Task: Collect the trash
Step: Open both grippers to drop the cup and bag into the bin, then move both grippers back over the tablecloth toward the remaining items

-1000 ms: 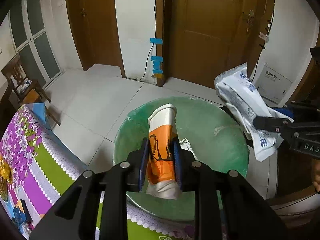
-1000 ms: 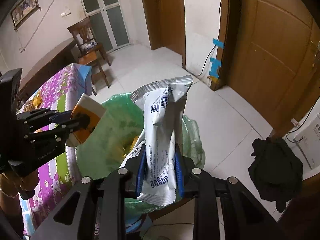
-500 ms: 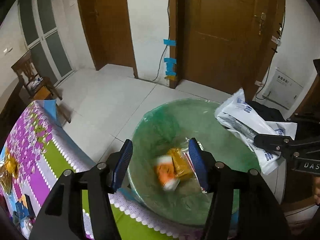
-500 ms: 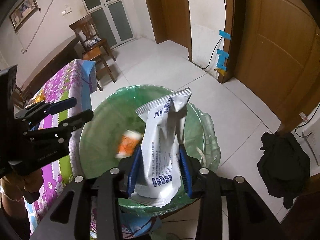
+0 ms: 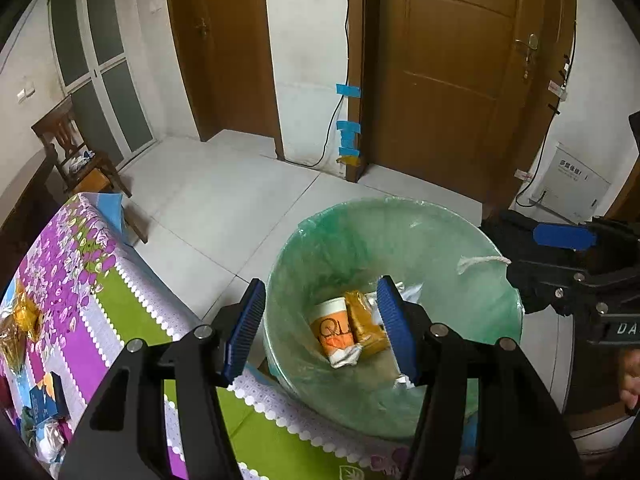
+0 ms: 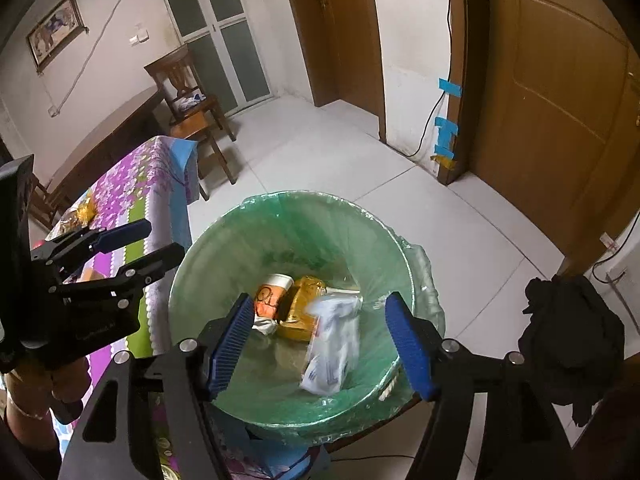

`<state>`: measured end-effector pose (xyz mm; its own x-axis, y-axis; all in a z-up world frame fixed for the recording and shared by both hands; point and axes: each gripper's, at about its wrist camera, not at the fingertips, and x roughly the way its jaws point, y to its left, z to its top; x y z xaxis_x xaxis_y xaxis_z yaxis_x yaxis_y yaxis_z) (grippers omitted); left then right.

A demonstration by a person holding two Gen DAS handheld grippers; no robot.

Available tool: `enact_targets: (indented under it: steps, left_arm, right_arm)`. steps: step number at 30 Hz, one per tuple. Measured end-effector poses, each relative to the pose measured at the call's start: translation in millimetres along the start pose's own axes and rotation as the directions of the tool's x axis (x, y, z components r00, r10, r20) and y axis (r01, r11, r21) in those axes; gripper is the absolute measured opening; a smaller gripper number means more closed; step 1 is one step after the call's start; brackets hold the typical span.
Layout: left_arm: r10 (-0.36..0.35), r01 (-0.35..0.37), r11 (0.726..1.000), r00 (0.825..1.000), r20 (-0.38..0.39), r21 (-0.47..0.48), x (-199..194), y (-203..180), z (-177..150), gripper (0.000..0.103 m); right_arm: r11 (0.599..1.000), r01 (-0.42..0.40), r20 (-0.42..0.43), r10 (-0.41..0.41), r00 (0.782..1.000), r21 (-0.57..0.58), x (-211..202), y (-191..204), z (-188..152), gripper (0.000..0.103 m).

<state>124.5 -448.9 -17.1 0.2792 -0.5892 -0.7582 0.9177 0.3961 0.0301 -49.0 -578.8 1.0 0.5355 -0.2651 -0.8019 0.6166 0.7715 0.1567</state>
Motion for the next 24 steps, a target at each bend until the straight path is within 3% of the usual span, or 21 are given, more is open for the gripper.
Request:
enact_targets:
  steps: [6,10,16,20,24]
  left_arm:
    - [0.004,-0.004,1.0,1.0,0.007,0.005,-3.4,-3.4,-6.5,0.056]
    - [0.029,-0.028,0.999,0.999,0.023,-0.029,-11.9,2.0,-17.3,0.056]
    - [0.148,-0.138,0.98,0.987,0.06,-0.141,-32.6,22.7,-45.1,0.062]
    - [0.22,-0.2,0.959,0.972,0.087,-0.202,-55.0,37.2,-66.7,0.066]
    - [0.294,-0.256,0.931,0.949,0.116,-0.26,-79.7,53.2,-88.3,0.072]
  right_arm:
    - [0.999,0.045,0.021,-0.044,0.999,-0.031,-7.1,6.6,-6.8,0.069]
    - [0.994,0.09,0.084,-0.085,0.993,-0.064,-18.7,17.7,-15.7,0.069]
    - [0.992,0.112,0.211,-0.098,0.972,-0.057,-33.1,33.2,-31.8,0.076]
    - [0.992,0.118,0.328,-0.096,0.94,-0.047,-43.9,54.3,-48.1,0.091]
    - [0.988,0.132,0.464,-0.083,0.882,-0.074,-58.7,84.9,-67.4,0.098]
